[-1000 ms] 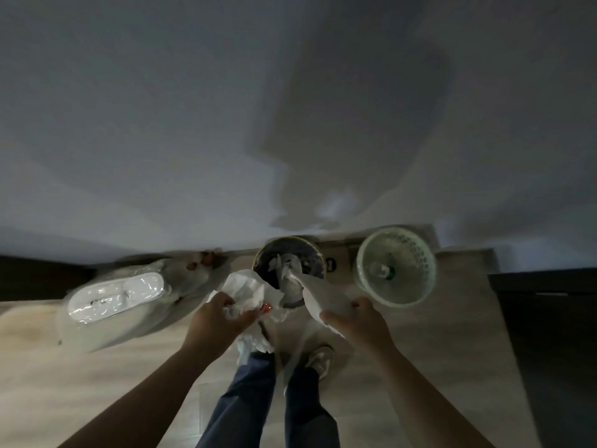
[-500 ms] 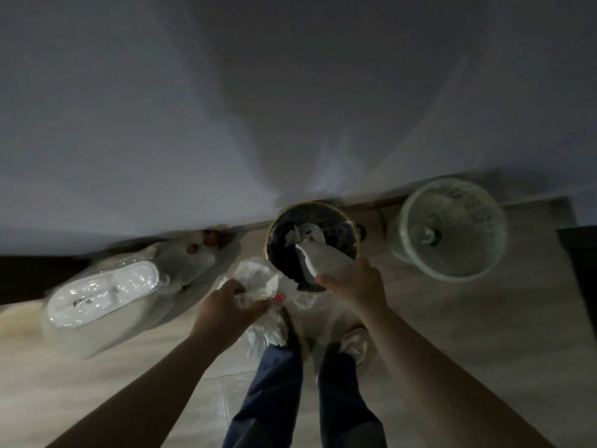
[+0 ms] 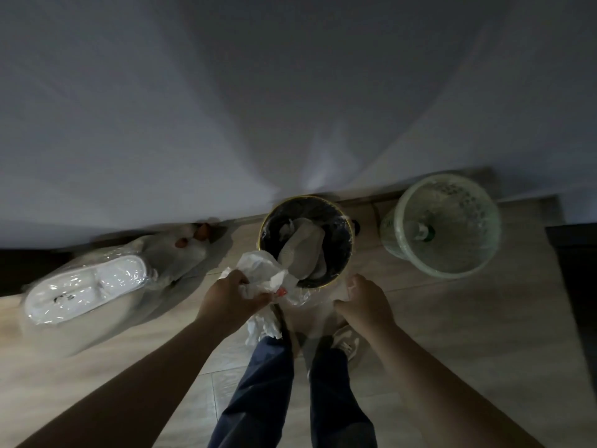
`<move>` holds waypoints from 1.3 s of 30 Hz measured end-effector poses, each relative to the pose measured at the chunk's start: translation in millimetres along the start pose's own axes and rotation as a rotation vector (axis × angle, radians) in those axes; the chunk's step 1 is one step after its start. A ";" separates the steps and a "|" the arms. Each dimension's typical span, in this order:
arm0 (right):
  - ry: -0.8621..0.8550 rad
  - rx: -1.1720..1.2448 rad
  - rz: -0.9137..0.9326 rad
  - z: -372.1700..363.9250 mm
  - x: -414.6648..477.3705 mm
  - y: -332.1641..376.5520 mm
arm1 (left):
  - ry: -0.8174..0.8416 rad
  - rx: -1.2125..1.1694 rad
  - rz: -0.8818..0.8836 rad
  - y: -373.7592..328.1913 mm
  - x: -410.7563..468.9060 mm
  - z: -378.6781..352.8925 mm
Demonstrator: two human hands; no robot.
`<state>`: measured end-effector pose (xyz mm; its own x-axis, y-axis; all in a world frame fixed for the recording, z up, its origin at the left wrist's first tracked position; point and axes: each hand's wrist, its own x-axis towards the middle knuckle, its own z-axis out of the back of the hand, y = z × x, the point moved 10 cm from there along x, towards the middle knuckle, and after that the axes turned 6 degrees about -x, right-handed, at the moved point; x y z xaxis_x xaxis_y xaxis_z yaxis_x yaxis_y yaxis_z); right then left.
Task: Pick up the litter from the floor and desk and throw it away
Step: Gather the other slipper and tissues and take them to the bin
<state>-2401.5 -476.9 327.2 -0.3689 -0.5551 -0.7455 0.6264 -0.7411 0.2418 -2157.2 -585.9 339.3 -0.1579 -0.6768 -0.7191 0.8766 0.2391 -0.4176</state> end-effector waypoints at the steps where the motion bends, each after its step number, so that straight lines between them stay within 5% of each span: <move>1: -0.008 -0.069 0.029 4.8 -2.3 -1.1 | 0.007 0.007 -0.005 -5.0 1.5 -3.4; 9: -0.034 -0.314 0.140 26.5 -7.6 -15.1 | 0.036 0.086 -0.085 -56.9 36.3 -31.8; 23: -0.037 -0.187 0.121 32.8 -6.6 -29.4 | 0.162 0.144 -0.108 -94.0 76.2 -47.5; 39: -0.071 -0.287 0.206 94.6 -63.2 23.2 | 0.256 0.511 -0.352 -140.0 -18.6 11.6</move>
<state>-2428.6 -494.7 438.7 -0.2556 -0.7139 -0.6520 0.8561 -0.4804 0.1904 -2271.8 -614.9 417.6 -0.5216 -0.4528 -0.7231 0.8480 -0.3684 -0.3810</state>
